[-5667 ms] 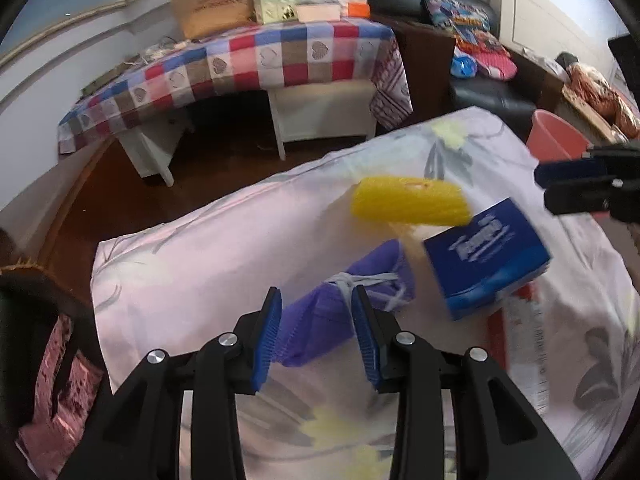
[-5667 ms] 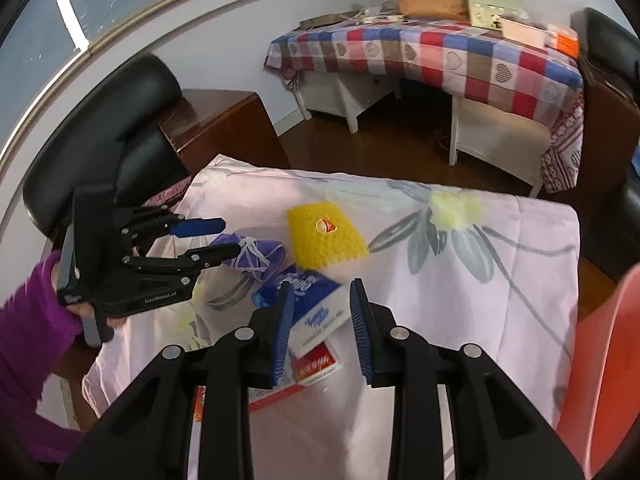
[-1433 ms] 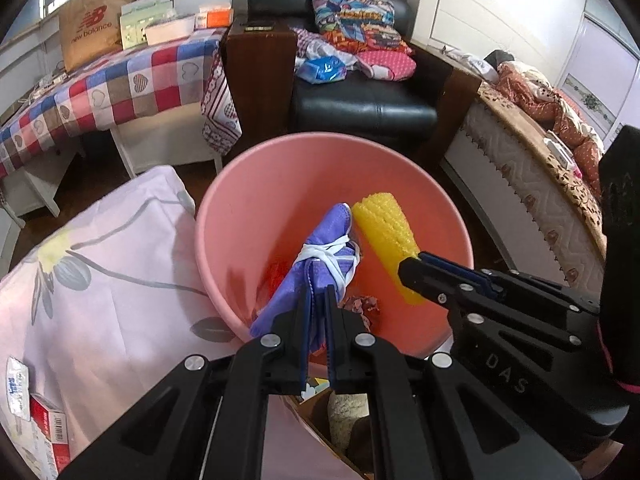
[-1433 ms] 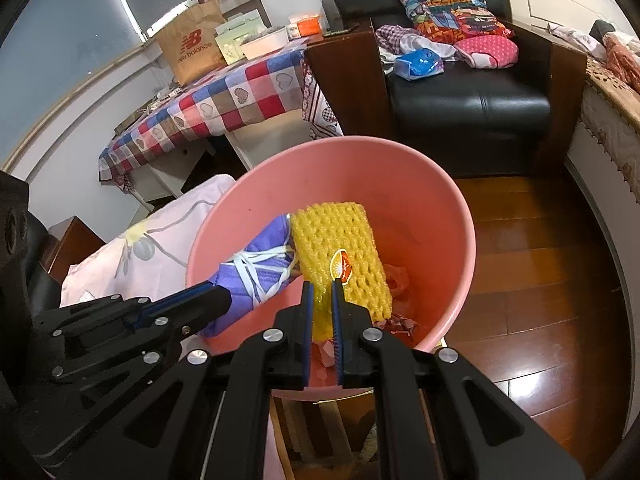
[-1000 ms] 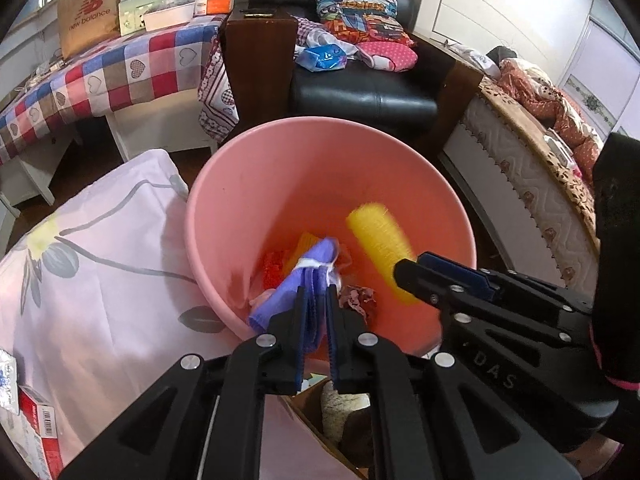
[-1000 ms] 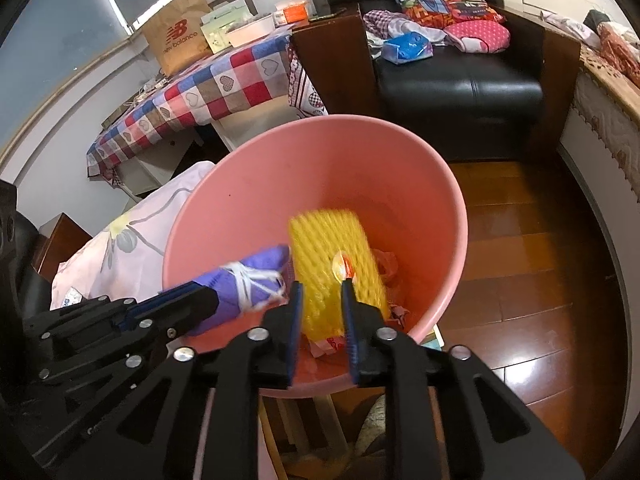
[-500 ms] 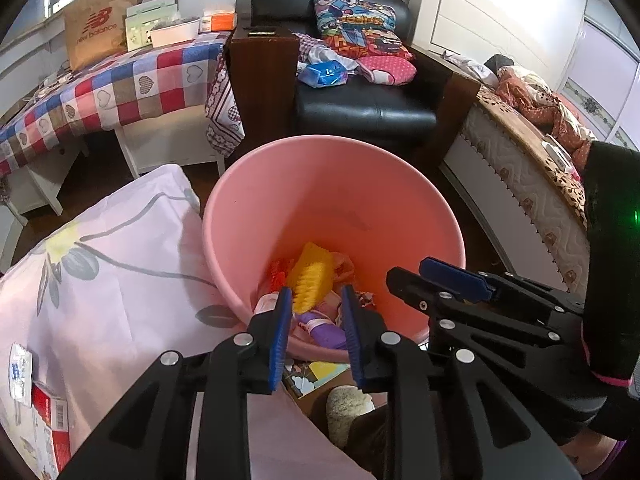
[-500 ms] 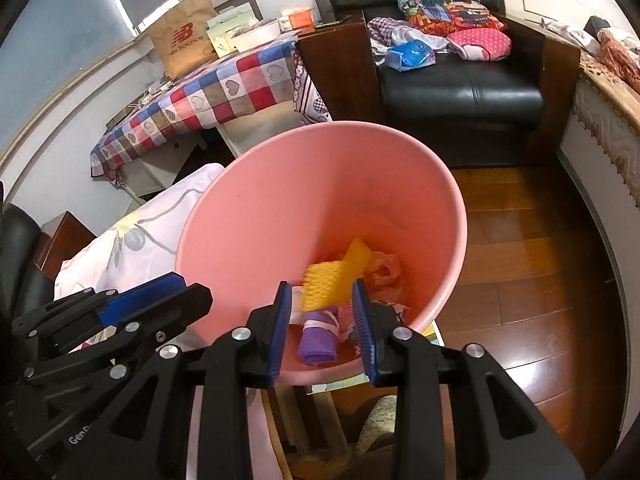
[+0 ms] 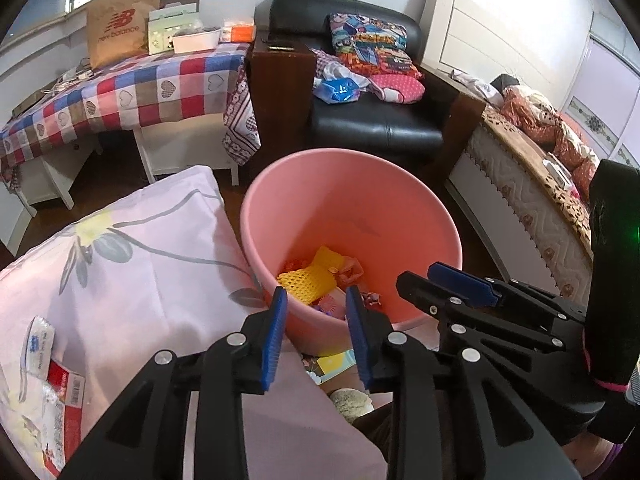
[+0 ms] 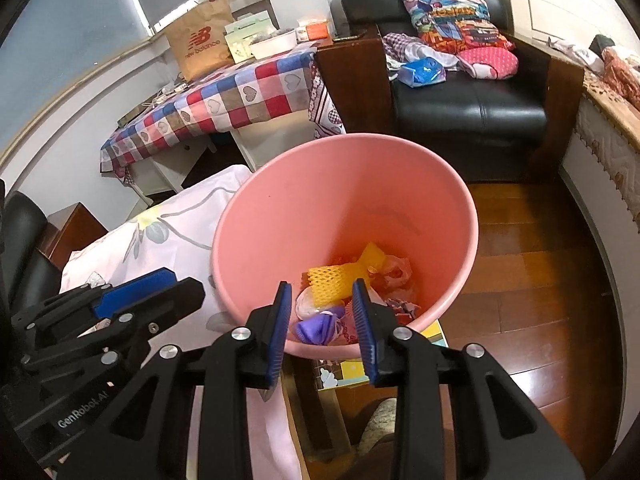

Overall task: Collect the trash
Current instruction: 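Withdraw both tools from the bucket back over the sheet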

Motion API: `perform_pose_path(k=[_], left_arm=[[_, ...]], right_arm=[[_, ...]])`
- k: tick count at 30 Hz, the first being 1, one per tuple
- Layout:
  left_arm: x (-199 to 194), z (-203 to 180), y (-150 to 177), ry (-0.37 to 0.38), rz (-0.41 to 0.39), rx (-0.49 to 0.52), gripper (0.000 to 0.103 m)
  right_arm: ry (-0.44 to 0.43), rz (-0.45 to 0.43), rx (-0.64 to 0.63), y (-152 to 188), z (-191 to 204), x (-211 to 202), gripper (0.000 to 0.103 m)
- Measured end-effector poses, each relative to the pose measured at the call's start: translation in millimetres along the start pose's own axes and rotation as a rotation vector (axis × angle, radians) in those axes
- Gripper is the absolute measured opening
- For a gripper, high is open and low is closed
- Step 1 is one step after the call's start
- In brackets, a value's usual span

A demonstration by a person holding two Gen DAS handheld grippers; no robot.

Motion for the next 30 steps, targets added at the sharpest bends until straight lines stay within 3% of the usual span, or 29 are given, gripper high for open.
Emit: perform_pose_path(k=[13,30], left_arm=[[-39,28,16,-0.026,-0.053,-0.055,0.029],[-96,77,56,-0.105,-0.095,-0.122,0.03]], right_arm=[[-0.01,-0.02,-0.039,7,26,-16,0.032],[-0.111,-0.013,-0.139,35,105,-28,0.032]])
Point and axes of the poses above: each gripper's, at about its wrist camera, not at the fingertips, and x roughly the way its jaws point, z to its left, y to its underside, the point moved 2 cm from there along x, roughly the way its jaws point, and after that the axes turned 1 degree about z, right-handed, at the moved point
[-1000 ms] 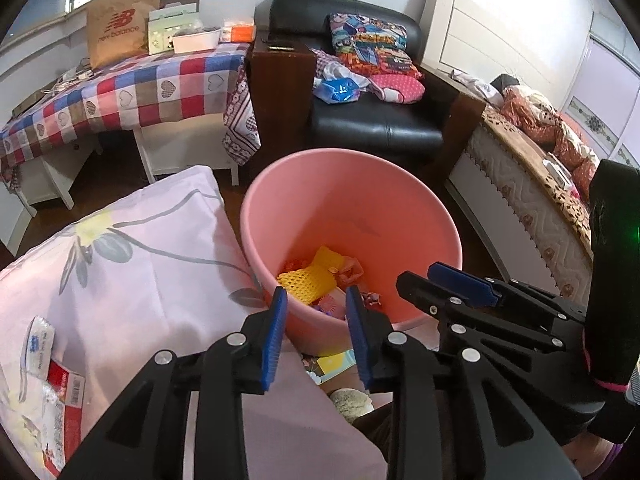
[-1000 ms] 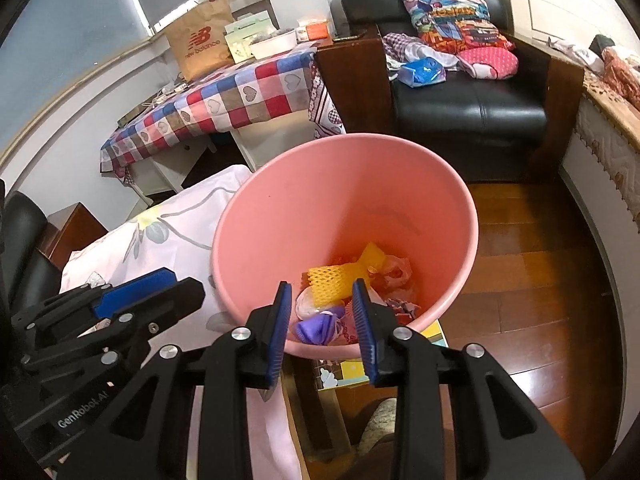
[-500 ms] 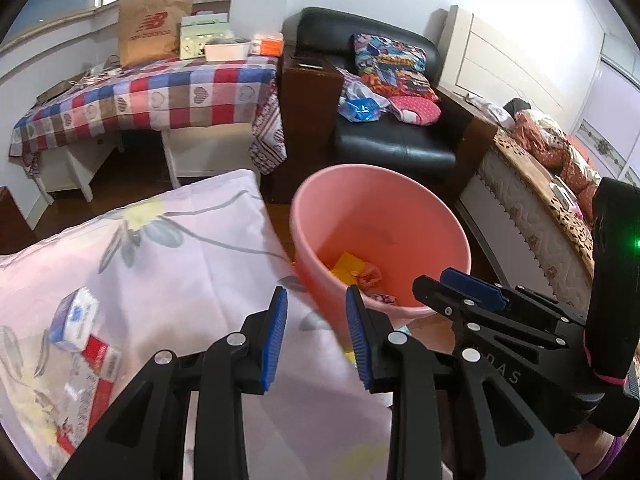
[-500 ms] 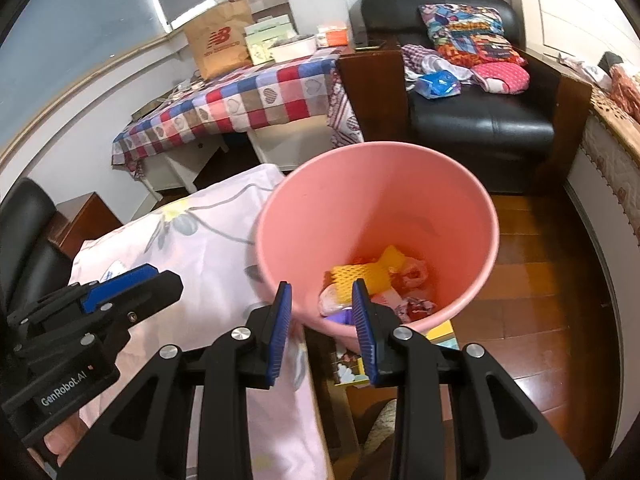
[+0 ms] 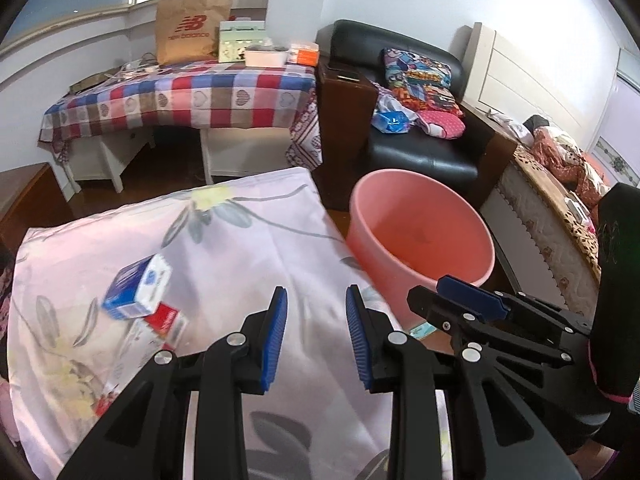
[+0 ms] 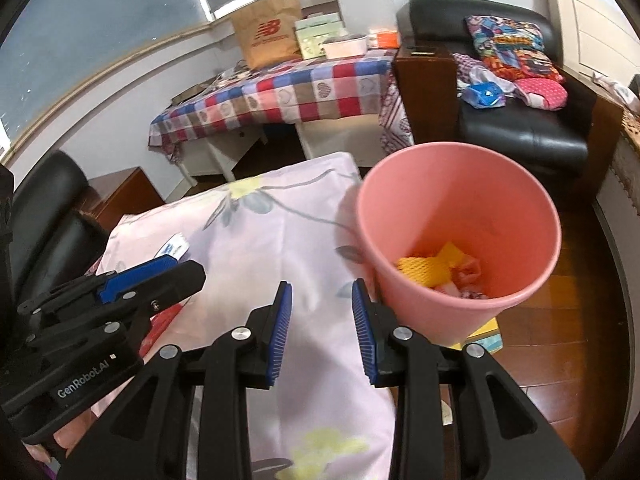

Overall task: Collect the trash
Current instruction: 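Withdraw both tools from the bucket back over the sheet, then grasp the red-white toothpaste box with the left gripper while the right gripper grasps the blue Tempo pack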

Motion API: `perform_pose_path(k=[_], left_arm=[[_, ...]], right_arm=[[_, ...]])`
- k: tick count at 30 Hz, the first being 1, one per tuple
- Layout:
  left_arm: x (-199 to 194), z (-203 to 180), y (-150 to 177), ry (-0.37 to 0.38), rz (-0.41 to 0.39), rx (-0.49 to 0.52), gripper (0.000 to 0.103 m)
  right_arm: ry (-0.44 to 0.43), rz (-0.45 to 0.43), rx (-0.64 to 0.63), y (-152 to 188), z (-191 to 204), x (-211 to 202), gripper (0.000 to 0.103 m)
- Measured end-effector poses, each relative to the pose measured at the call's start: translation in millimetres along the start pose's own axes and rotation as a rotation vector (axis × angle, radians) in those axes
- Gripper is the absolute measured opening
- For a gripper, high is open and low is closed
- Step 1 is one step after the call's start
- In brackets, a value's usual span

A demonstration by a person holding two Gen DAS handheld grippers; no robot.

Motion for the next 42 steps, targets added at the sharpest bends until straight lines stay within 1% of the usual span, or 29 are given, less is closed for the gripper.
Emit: perform_pose_path(k=[10,17,33,38,42], left_arm=[[-10,37,21,-0.047,0.012,-0.048,0.03],[-13,62,34,-0.076,0.027,-0.086,0.03],[-10,106,54,-0.112,0.051,-0.145,0.03],[-17,126,63,-0.114,0.047,-0.162,0.03],[-27,151,72,-0.112,0.04,-0.186,0.035]], right_arm=[[-0.035,0.033,-0.05,11,36,9,0.032],[-0.052,0.059,-0.073,16,54,19,0.032],[-0.086,0.108,-0.122,24,84,40,0.032],[-0.098,0.125,-0.137,27,93,48,0.032],[-0.109,0.138,-0.148,29,98,53,0.032]])
Point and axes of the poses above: each gripper's, at about its wrist camera, not at the fingertips, and x roughly the way its jaws point, z to its left, y to its underside, the point moved 2 cm from there along x, roughly the way its jaws point, and after that the axes turned 1 degree about z, right-handed, at the moved point
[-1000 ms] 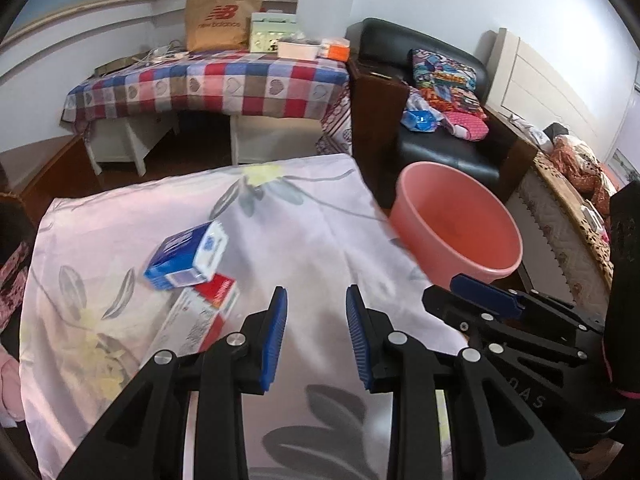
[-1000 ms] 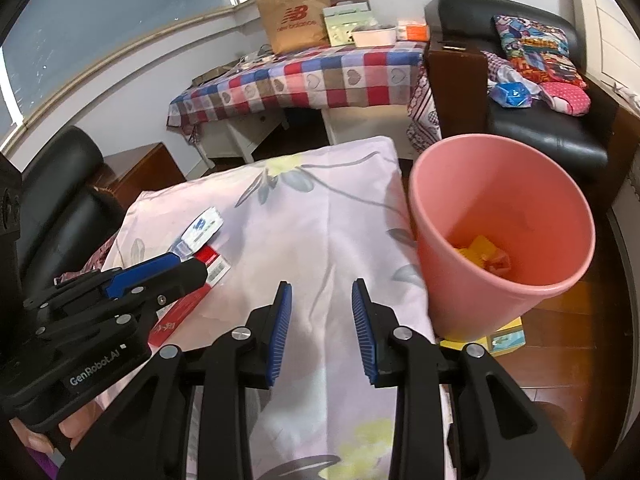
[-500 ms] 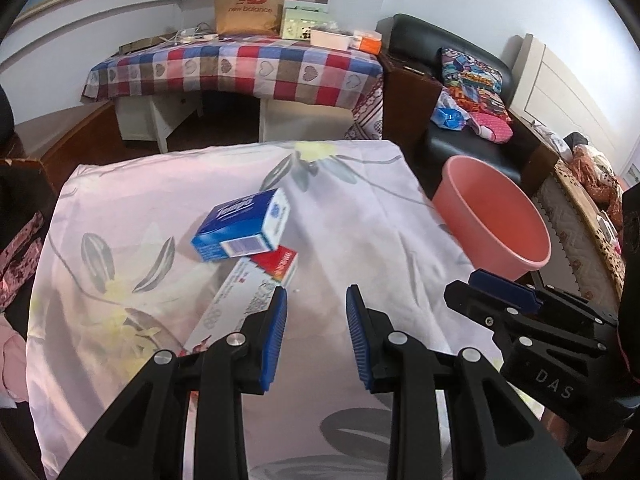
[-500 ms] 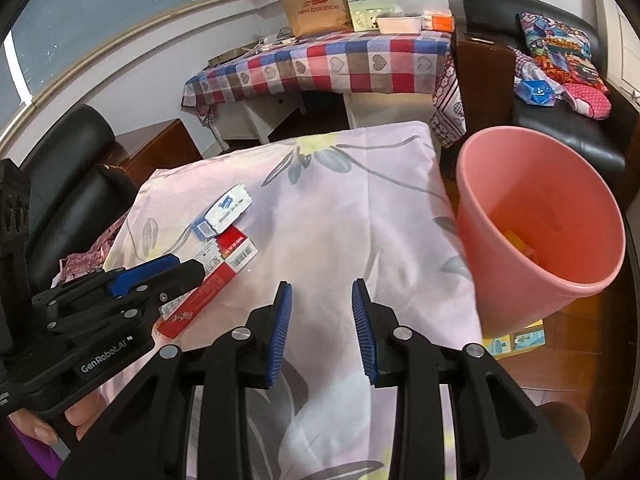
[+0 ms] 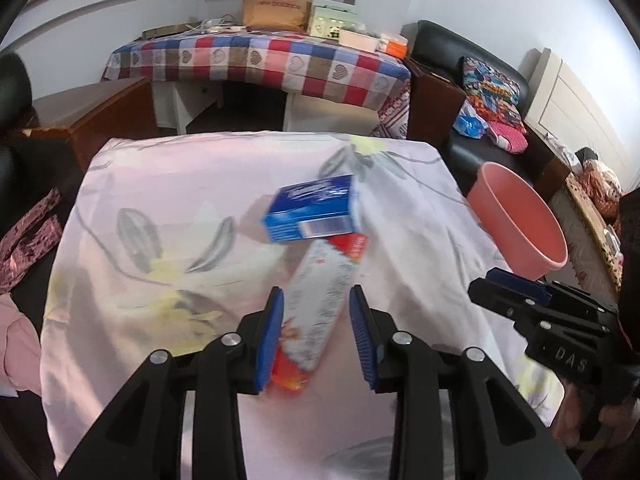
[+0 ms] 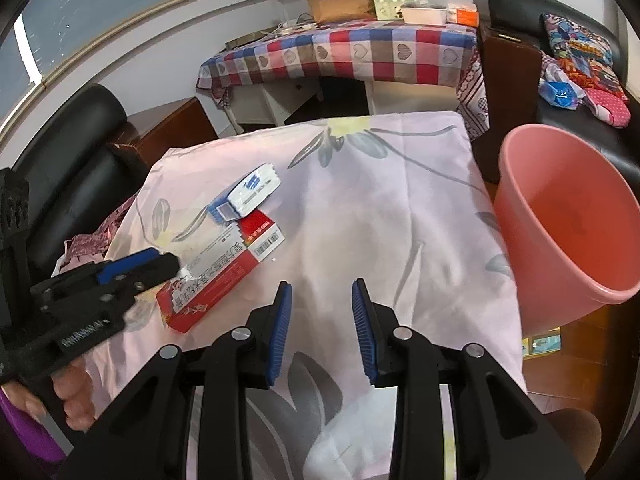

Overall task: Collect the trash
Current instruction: 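Grasp the red-white toothpaste box with the left gripper while the right gripper grasps the blue Tempo pack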

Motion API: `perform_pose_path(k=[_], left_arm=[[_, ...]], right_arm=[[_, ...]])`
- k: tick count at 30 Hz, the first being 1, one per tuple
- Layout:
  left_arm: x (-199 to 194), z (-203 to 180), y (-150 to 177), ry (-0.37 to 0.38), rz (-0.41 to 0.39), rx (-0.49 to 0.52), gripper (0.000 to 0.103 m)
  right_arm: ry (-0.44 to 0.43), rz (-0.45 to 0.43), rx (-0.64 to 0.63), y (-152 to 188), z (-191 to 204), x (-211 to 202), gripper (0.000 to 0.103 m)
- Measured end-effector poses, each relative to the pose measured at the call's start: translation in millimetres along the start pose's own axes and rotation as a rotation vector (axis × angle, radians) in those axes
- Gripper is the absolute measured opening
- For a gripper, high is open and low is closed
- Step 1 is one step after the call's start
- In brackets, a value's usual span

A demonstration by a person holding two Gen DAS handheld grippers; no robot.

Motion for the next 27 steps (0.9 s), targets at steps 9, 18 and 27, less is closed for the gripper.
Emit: perform_pose_path(k=[9,18,27], left_arm=[[-7,28,21,0.026,0.037,0.031,0.036],[24,9,12,0.019,0.134,0.193,0.04],[52,-5,3,0.065,0.229,0.27,0.046]], right_arm=[[-0.029,0.035,-0.014,1,9,17,0.032],[-0.037,0.049,-0.024,0,10,24,0.032],[-0.047,0.044,-0.04,-16,6,29,0.032]])
Point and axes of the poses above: each gripper's, at about its wrist camera, not at the fingertips, and x roughly the way its jaws point, z to its left, y to its underside, the point moved 2 cm from there along x, roughly the way its jaws point, and after that the axes turned 1 degree about z, right-handed, at the moved point
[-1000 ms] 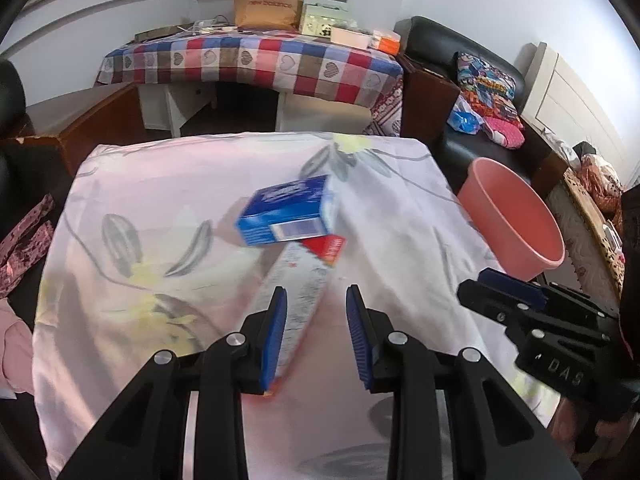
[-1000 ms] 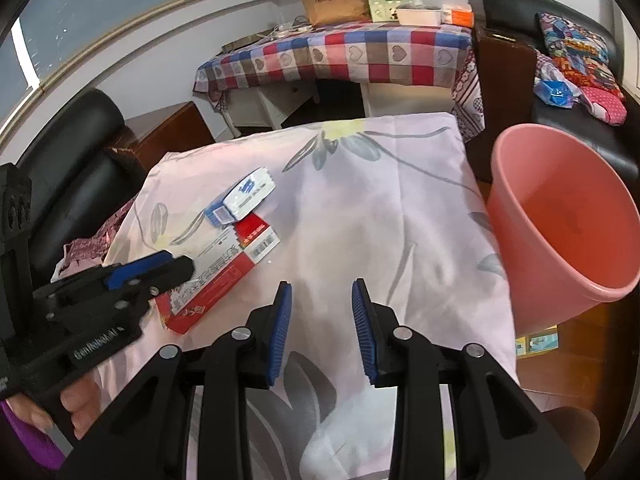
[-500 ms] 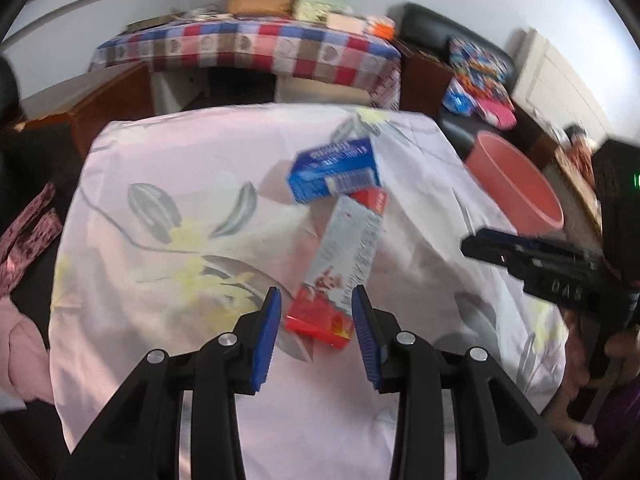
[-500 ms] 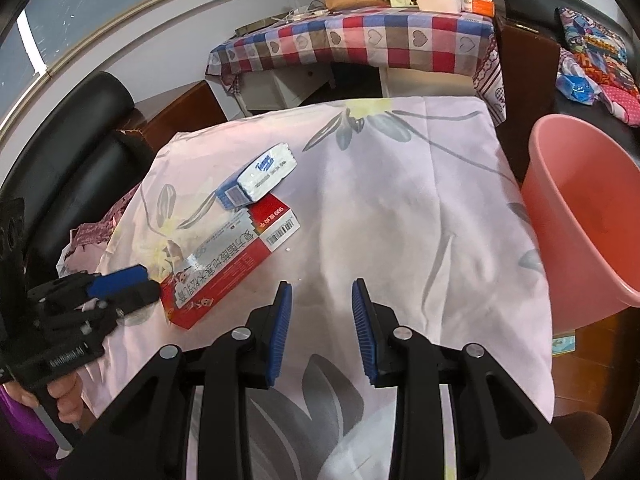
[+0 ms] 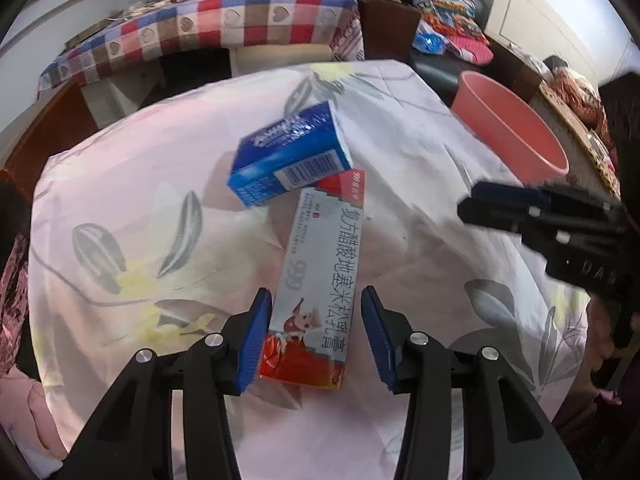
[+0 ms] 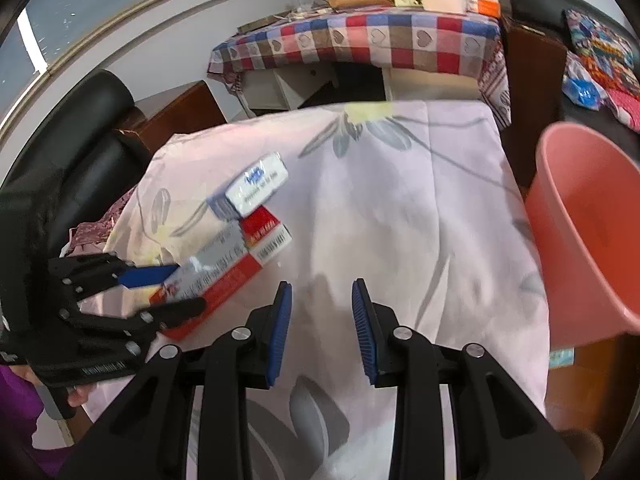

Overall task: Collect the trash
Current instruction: 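Grasp the red-white toothpaste box with the left gripper while the right gripper grasps the blue Tempo pack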

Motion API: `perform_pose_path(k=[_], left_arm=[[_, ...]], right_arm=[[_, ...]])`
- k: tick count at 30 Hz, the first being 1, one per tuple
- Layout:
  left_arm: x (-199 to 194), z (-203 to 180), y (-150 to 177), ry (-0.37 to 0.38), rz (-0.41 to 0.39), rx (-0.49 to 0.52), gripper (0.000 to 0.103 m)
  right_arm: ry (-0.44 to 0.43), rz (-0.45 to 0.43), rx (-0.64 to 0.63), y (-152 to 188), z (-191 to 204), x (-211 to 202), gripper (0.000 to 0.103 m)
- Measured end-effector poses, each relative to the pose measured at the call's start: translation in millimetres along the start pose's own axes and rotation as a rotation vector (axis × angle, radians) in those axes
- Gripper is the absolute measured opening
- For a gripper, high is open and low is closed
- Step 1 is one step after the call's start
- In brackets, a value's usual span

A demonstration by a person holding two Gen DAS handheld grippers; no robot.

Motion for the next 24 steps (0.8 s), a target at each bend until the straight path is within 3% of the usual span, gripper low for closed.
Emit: perform_pose_path(k=[6,9,16,24], left_arm=[[9,2,4,0.001,0.001,0.003,0.045],[7,4,7,0.013,-0.009,0.005,0.042],[2,10,16,0.049,-0.025,0.002,0.04],[-2,18,22,0.09,-0.035,-0.037,0.04]], right_arm=[[-0.046,0.001,-0.085,-25,13,7,0.032],[-0.072,0.004,-0.105,-37,20,13,0.05],[-0.135,0.03,-0.194,-65,46,33,0.058],[-0.067,0.082,-0.333,-77,77,67,0.06]])
Point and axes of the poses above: each gripper's, at about its wrist camera, not at the fingertips, and x roughly the way its jaws point, z to its left, y to its underside, the point moved 2 cm from there along x, roughly the way its jaws point, and after that the axes turned 1 degree about z, right-handed, at the moved point
